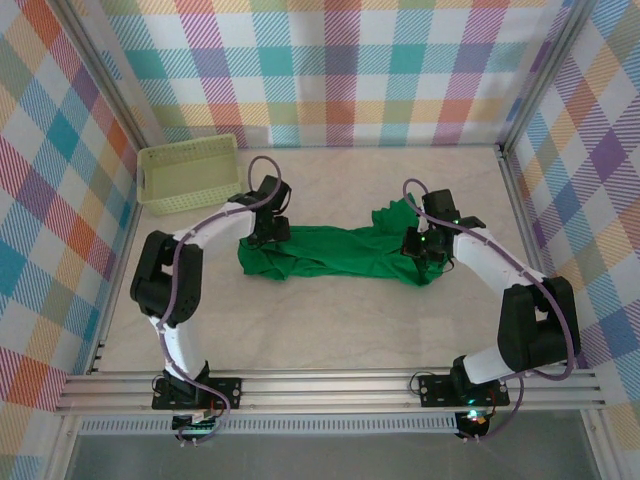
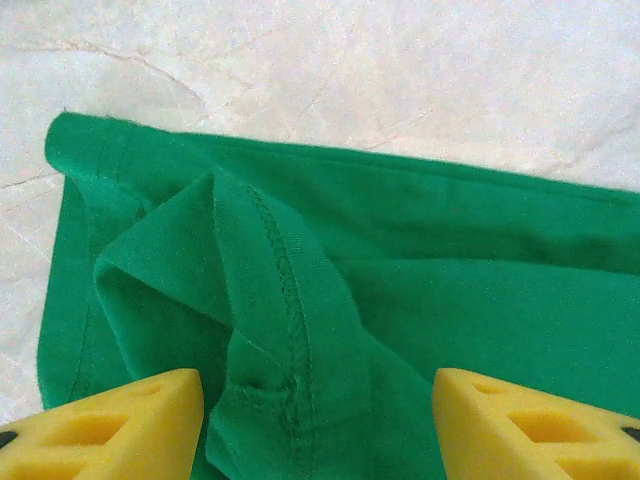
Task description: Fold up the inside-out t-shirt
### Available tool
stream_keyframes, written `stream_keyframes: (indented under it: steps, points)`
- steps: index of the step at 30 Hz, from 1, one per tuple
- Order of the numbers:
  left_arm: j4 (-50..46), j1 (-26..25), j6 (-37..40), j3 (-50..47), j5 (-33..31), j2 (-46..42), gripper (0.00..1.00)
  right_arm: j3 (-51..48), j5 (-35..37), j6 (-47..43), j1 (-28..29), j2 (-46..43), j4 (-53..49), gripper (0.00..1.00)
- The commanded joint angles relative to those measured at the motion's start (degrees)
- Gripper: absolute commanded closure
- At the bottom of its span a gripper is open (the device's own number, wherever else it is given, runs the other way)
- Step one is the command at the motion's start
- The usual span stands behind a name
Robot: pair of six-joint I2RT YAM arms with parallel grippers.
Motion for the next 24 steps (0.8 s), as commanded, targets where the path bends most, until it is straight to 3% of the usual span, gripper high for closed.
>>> stream_keyframes:
  steps: [1,7,10,24]
  points:
    - [-6.54,-0.45,1.31,2.09,-5.33,1.76,0.39,-0.97,1.15,-0.77,-0.03,-0.59,-0.52,1.0]
    - [-7.26,0.67,-0.53,1.31,-10.09,1.07,0.57,-1.06,1.39,-0.95,-0.09,-0.31,-0.44,1.0]
    - [-7.1,0.87,-0.77,0.7,-11.36,0.3,0.61,-1.22,1.93,-1.04,-0.05,-0.47,-0.54,1.0]
    - [-3.44,1.65,-0.85,-3.8,-7.65,-3.37,0.83,-1.0,3.05,-1.13,-0.03,-0.84,-0.92,1.0]
